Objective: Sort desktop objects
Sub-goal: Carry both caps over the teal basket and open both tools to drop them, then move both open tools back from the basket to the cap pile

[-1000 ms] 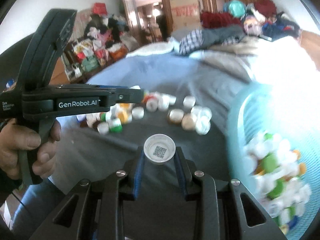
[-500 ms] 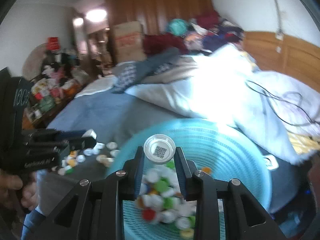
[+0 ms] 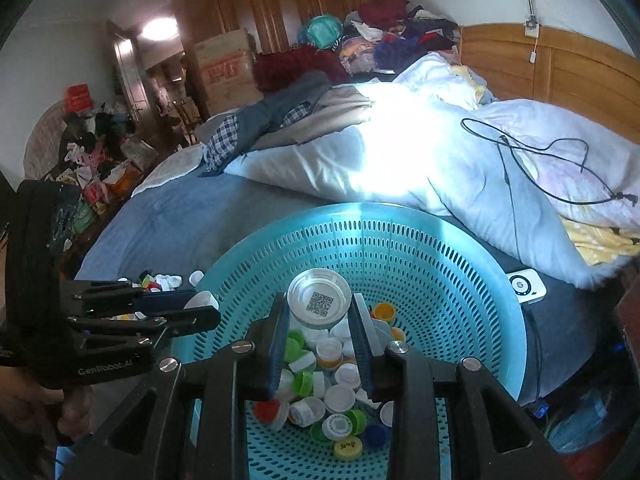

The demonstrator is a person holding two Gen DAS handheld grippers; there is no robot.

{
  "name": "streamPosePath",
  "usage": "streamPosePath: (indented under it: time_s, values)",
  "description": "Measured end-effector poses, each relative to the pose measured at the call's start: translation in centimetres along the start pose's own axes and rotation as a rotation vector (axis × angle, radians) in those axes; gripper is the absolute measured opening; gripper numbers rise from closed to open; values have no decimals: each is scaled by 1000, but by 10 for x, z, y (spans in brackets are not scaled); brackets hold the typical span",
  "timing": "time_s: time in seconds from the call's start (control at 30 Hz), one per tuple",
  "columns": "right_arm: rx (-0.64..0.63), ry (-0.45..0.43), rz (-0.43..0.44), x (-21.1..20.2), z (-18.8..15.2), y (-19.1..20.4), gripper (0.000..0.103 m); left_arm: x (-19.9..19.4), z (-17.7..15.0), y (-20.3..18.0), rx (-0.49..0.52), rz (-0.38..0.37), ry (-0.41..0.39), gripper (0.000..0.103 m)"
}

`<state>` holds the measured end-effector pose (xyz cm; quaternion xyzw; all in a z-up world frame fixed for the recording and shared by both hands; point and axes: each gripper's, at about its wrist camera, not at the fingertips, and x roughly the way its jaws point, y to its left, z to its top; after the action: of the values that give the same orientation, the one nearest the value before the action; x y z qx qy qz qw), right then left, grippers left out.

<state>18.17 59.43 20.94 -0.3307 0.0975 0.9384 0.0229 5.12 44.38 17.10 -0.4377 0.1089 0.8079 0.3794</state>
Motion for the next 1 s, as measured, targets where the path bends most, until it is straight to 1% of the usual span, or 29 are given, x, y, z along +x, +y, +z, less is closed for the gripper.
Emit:
streamPosePath:
  time_s: [0.03, 0.07, 0.1, 0.13, 0.17, 0.2, 0.27, 0.3, 0.33, 0.4, 0.43, 0.53, 0.57, 0.63, 0.7, 0.73, 0.77, 0.8, 0.83, 0.87, 0.9, 0.93, 1.0]
  values:
    - [1, -7, -10, 0, 0, 0, 48, 0, -2, 1, 3, 19, -4, 33]
    - [3, -14, -12, -1, 1, 0, 58, -2, -5, 5, 1, 42, -11, 48]
    - [3, -23, -9, -3, 1, 0, 73, -3, -8, 9, -4, 65, -20, 60]
    - [1, -28, -7, -4, 0, 2, 74, -7, -15, 19, -17, 92, -39, 62]
    - [-4, -29, -1, -5, -1, 2, 74, -9, -20, 27, -29, 101, -45, 62]
    - [-11, -30, 4, -6, -2, 3, 74, -11, -27, 42, -52, 119, -47, 62]
    - [-28, -32, 15, -8, -6, 7, 74, -16, -46, 80, -102, 185, -53, 62]
    - [-35, -33, 21, -9, -9, 9, 74, -19, -60, 111, -146, 244, -48, 62]
    - [-42, -30, 24, -11, -13, 11, 74, -22, -70, 132, -182, 278, -45, 62]
    - [-46, -21, 36, -10, -18, 12, 74, -34, -100, 199, -297, 420, -38, 62]
    - [-50, -11, 41, -10, -23, 14, 74, -38, -111, 221, -332, 471, -38, 62]
    - [-52, 24, 43, -4, -36, 16, 74, -55, -153, 300, -484, 684, -22, 62]
    - [-49, 37, 46, -1, -40, 16, 74, -61, -167, 323, -534, 744, -16, 62]
    - [-47, 62, 51, 4, -48, 18, 74, -65, -185, 348, -589, 793, -4, 62]
    - [-51, 74, 55, 6, -53, 22, 74, -51, -192, 352, -563, 810, 53, 63]
    - [-53, 79, 60, 7, -55, 24, 74, -42, -193, 345, -507, 826, 50, 63]
    - [-56, 82, 62, 8, -56, 26, 74, -39, -192, 335, -457, 837, 31, 63]
    - [-62, 84, 63, 8, -56, 28, 74, -30, -187, 323, -394, 838, 46, 63]
    - [-67, 82, 64, 7, -57, 30, 74, -23, -181, 312, -346, 871, 49, 63]
    - [-73, 79, 64, 7, -57, 32, 74, -19, -178, 299, -296, 867, 37, 63]
    - [-78, 77, 64, 6, -57, 34, 74, -11, -175, 282, -239, 796, 28, 64]
    - [-84, 78, 65, 6, -57, 36, 74, -5, -173, 270, -215, 767, 41, 64]
    - [-87, 79, 69, 6, -56, 38, 74, 8, -172, 241, -120, 783, 34, 64]
